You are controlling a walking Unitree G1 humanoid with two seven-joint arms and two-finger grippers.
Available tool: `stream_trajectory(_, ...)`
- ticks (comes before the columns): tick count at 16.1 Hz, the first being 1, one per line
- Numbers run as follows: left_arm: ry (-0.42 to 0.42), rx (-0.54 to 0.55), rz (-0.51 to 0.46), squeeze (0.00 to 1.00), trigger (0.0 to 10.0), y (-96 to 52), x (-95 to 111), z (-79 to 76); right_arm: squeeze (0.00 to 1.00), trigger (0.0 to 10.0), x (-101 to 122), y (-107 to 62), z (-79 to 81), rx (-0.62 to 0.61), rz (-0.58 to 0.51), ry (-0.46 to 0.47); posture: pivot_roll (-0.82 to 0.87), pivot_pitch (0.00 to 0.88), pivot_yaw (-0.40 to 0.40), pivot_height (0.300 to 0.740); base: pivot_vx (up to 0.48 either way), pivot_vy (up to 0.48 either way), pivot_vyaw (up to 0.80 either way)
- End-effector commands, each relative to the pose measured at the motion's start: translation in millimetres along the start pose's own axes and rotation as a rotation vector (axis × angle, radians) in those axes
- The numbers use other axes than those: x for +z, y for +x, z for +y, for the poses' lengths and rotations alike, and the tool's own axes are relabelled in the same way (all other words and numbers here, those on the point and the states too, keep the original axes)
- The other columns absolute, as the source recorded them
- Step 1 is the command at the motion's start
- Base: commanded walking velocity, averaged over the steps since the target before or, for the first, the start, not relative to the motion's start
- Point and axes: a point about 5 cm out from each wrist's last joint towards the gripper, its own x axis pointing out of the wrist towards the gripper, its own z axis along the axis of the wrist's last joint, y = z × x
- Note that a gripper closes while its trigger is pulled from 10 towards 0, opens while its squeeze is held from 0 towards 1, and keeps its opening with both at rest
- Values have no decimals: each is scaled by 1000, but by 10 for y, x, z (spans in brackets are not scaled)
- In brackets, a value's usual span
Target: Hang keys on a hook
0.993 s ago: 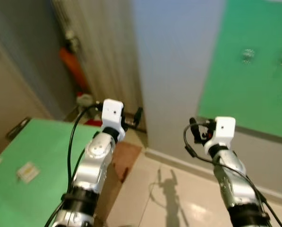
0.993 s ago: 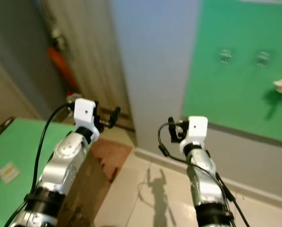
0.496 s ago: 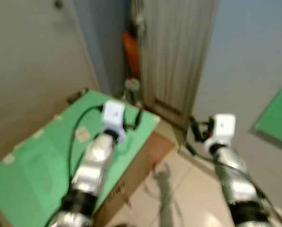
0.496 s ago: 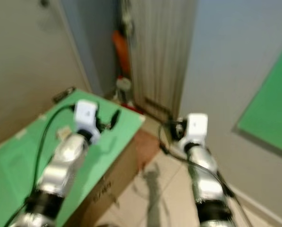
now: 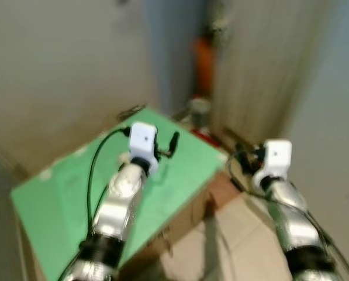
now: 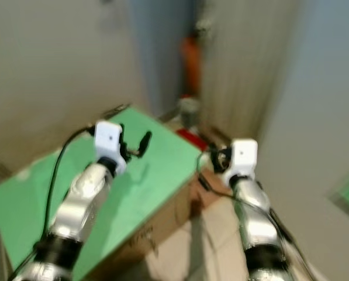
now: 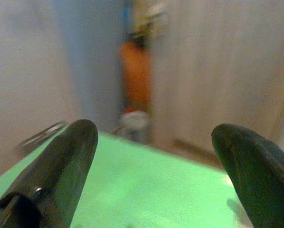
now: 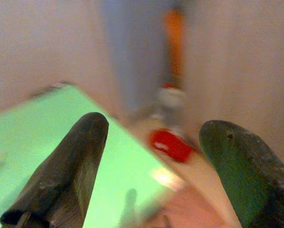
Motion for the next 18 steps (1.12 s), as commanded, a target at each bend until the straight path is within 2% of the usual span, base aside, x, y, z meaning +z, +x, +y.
stream_trajectory(1, -1, -9, -18, 0, 10000, 33, 59, -53, 0, 10000, -29, -41, -57, -5, 18, -14, -73, 0, 104, 731, 472, 0, 731)
stream_trajectory(3, -8, -4, -16, 0, 10000, 24, 50, -59, 0, 10000, -35, -50, -54, 1, 23, -16, -73, 0, 102, 731, 480, 0, 731)
stream_trajectory(5, 36, -11, -5, 0, 10000, 21, 34, -85, 0, 10000, -48, -56, -68, 1, 30, -18, -72, 0, 99, 731, 407, -165, 728)
stream_trajectory(7, 7, -8, 8, 0, 10000, 23, 9, -100, 0, 10000, -73, -56, -61, 7, 55, -10, -71, 0, 94, 731, 253, -399, 669)
stream_trajectory(10, 12, 0, 1, 0, 10000, 30, 21, -92, 0, 10000, -73, -40, -42, 30, 59, -23, -70, 0, 91, 731, 0, 0, 0)
stream_trajectory(15, 16, 6, 8, 0, 10000, 25, 5, -104, 0, 10000, -88, -51, -29, 46, 68, -20, -64, 0, 80, 731, 0, 0, 765)
stream_trajectory(18, 57, -7, 70, 0, 10000, 118, -56, -41, 0, 10000, -83, -54, -17, 45, 64, 4, -62, 0, 76, 731, 0, 0, 0)
